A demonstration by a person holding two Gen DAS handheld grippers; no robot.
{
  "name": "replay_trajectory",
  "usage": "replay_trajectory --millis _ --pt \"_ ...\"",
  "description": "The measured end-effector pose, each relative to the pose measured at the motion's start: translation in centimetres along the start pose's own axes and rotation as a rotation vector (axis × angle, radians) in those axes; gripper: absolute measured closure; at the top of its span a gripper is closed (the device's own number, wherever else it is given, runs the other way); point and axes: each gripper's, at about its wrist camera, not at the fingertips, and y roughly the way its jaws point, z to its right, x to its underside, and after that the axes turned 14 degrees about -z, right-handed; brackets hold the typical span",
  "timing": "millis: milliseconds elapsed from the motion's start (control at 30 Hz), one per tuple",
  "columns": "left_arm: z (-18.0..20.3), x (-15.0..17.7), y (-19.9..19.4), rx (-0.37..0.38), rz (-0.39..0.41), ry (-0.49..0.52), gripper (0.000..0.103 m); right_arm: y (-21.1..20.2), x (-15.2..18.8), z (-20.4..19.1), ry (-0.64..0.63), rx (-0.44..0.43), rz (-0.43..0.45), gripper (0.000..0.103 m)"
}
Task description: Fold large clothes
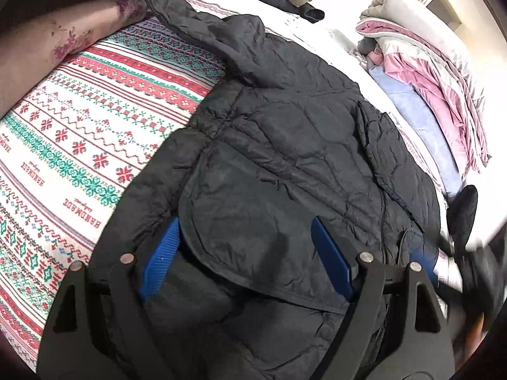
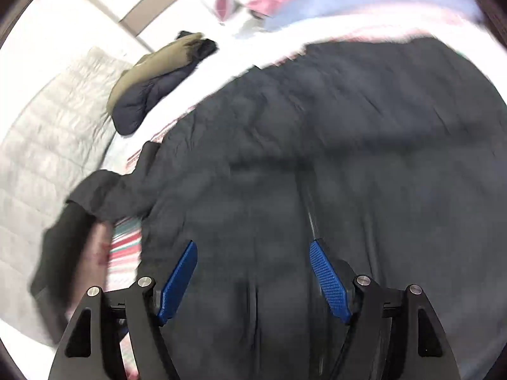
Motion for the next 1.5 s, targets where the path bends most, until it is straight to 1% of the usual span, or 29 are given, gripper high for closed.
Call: replay_trajectory --millis 67,167,233,300,333,367,433,467,567,600,633,667,733,833,867,900,933,967,1000,1033,1100,1133,1167,1200,1300,1367,1433,1467,1500 --pt "-0.4 -0.2 -0.6 -0.015 0.029 -0.024 0.02 -0.6 2.8 0.7 0.013 -0.048 -0.038 0.025" --pt "-0.9 -0.6 -1.6 -0.012 0.046 -0.03 0.02 -0.6 4.9 0.9 -0.041 -0.091 -0.076 0.024" --pt "-1.6 -1.1 -3.2 -0.01 0.102 -0.051 0.02 -0.4 5.7 1.6 -0.105 -0.144 -0.038 0.023" --pt "-2.1 -2.3 -4.2 -0.052 0.149 -0.068 0.02 0.1 6.5 3.1 -0.1 -0.116 0.007 0.023" --pt "-2.3 -3.1 -4.4 -0.077 0.161 -0.073 0.02 0.7 6.4 3.9 -0.052 -0.085 0.013 0.023" --pt "-2.5 -4.3 -4.6 -0.107 0.168 -0.084 0.02 0.9 6.2 4.5 -0.009 -0.086 0.011 0.023" --pt "-3.2 -7.1 -4.7 -0.16 0.195 -0.127 0.019 1.0 5.6 5.3 0.041 -0.154 -0.005 0.023" --pt "-3.4 -9.2 -4.5 -0.208 0.211 -0.149 0.019 0.7 5.4 5.5 0.05 -0.172 0.004 0.023" --pt "-3.6 -13.8 -3.1 -0.303 0.184 -0.173 0.019 -0.8 5.6 4.6 -0.002 -0.134 0.047 0.023" --pt "-3.8 -15.8 -2.7 -0.345 0.189 -0.183 0.019 -1.1 5.7 4.4 -0.02 -0.132 0.052 0.023" --pt "-4.0 -16.7 -2.7 -0.369 0.201 -0.185 0.019 -1.4 5.9 4.4 -0.029 -0.139 0.053 0.023" --pt "-4.3 -18.5 -2.5 -0.42 0.219 -0.188 0.019 -1.5 6.0 4.4 -0.03 -0.15 0.052 0.023" --pt "-5.4 -20.7 -2.3 -0.462 0.233 -0.231 0.019 -1.2 5.9 4.4 -0.02 -0.163 0.04 0.023" --pt "-6.8 -21.8 -1.6 -0.382 0.282 -0.292 0.019 -0.8 6.1 4.7 -0.015 -0.182 0.01 0.023" --pt "-6.8 -22.1 -1.2 -0.371 0.272 -0.289 0.024 -0.7 6.1 4.6 -0.019 -0.194 0.005 0.023" --pt "-6.7 -22.4 -0.2 -0.376 0.242 -0.272 0.047 -0.8 6.2 4.5 -0.025 -0.208 0.003 0.023" --pt "-6.5 -22.6 0.6 -0.39 0.218 -0.256 0.067 -0.8 6.3 4.6 -0.029 -0.216 0.002 0.023" --pt "-6.4 -22.7 1.5 -0.395 0.191 -0.235 0.097 -1.1 6.5 4.8 -0.032 -0.223 0.003 0.023" --pt "-6.2 -22.6 2.0 -0.377 0.178 -0.229 0.097 -1.2 6.5 4.9 -0.032 -0.225 0.004 0.023" --pt "-6.0 -22.4 2.0 -0.359 0.19 -0.237 0.098 -1.2 6.5 4.9 -0.03 -0.226 0.004 0.023" --pt "-4.9 -21.2 0.6 -0.256 0.282 -0.224 0.098 -1.1 6.5 5.1 -0.02 -0.232 -0.005 0.023" --pt "-4.0 -20.8 -0.1 -0.224 0.316 -0.206 0.098 -0.9 6.4 5.2 -0.013 -0.236 -0.009 0.023" --pt "-2.1 -20.0 -1.2 -0.192 0.365 -0.163 0.098 -0.9 6.3 5.4 -0.005 -0.24 -0.012 0.023" --pt "-0.7 -19.5 -1.8 -0.185 0.391 -0.13 0.098 -0.9 6.3 5.6 0.005 -0.243 -0.017 0.023" --pt "4.9 -17.2 -3.4 -0.156 0.443 0.011 0.098 -0.7 6.2 6.2 0.027 -0.25 -0.035 0.023" --pt "7.8 -16.1 -3.6 -0.118 0.447 0.089 0.098 -0.7 6.2 6.6 0.041 -0.255 -0.038 0.023" --pt "11.4 -13.8 -3.2 -0.049 0.413 0.192 0.098 -0.9 6.1 7.1 0.056 -0.26 -0.031 0.023" --pt "12.3 -13.3 -2.9 -0.037 0.397 0.224 0.098 -1.2 6.1 7.5 0.067 -0.267 -0.022 0.023" --pt "14.1 -11.8 -2.2 -0.024 0.37 0.282 0.098 -1.5 6.1 8.0 0.081 -0.274 -0.011 0.023"
